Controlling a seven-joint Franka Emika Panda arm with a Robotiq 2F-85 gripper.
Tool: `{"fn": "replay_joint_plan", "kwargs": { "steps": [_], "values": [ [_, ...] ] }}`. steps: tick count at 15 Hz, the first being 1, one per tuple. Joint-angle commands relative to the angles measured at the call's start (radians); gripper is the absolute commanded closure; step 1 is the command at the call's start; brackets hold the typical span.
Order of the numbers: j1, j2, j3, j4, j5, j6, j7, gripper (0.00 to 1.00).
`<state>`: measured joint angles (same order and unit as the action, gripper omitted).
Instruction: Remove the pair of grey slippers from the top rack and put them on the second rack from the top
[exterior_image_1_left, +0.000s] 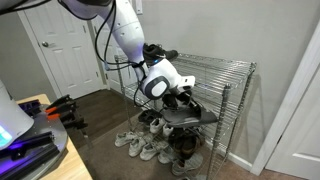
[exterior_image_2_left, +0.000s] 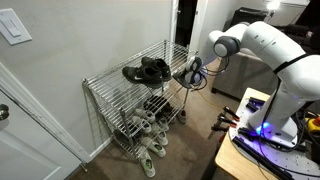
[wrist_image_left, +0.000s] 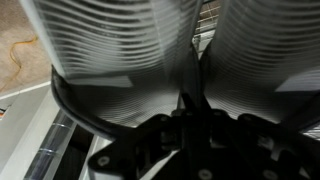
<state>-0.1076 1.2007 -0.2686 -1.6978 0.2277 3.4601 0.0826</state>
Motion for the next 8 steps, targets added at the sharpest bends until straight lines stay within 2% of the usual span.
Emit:
{"fn": "replay_joint_plan", "kwargs": {
  "steps": [1,5,8],
  "values": [
    [-0.024,0.021,0.006,0.099,-0.007,0.000,0.002,0.96],
    [-0.036,0.032,0.012,0.124,-0.013,0.000,0.001,0.96],
    [-0.044,0.021,0.020,0.093,-0.018,0.001,-0.002,0.96]
  ]
}}
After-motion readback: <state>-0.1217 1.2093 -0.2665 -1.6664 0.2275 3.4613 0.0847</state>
